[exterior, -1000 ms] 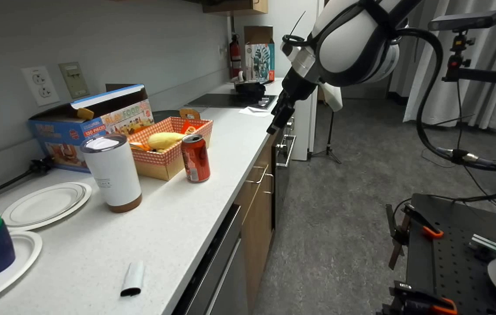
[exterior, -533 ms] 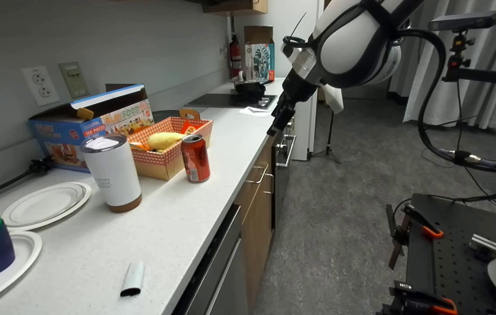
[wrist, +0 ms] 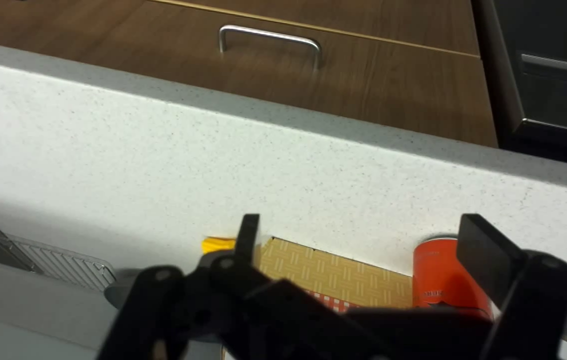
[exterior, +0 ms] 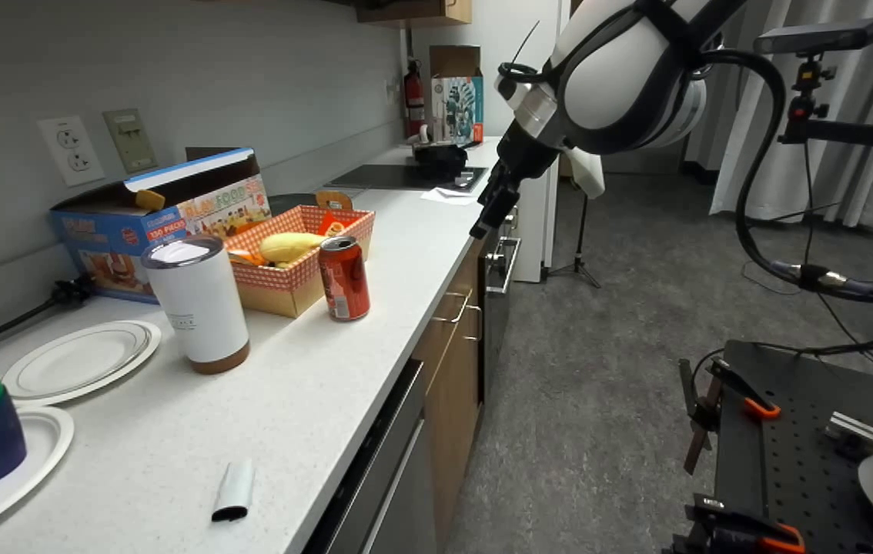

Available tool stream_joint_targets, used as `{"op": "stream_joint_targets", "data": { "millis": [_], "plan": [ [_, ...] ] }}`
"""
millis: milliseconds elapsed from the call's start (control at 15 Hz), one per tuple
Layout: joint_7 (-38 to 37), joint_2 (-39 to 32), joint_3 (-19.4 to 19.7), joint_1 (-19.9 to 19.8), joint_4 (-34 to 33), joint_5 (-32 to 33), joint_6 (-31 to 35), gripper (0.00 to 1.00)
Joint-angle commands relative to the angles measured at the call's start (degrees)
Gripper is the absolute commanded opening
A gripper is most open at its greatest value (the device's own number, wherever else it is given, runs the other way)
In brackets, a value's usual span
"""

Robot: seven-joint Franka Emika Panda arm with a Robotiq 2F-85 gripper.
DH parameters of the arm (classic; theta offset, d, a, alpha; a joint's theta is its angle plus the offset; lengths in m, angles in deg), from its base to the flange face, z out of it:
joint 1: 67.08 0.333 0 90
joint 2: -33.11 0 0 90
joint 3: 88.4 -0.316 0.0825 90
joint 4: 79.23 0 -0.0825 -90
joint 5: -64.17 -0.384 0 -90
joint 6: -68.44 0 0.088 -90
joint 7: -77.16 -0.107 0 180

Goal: Open the drawer, remove all the objects and put them in the box, and then close the drawer

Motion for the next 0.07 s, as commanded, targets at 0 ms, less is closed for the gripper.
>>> {"op": "stream_joint_targets", "data": {
  "millis": [0],
  "plan": [
    [0.0,0.0,0.0,0.0,0.0,0.0,0.0,1.0]
  ]
}}
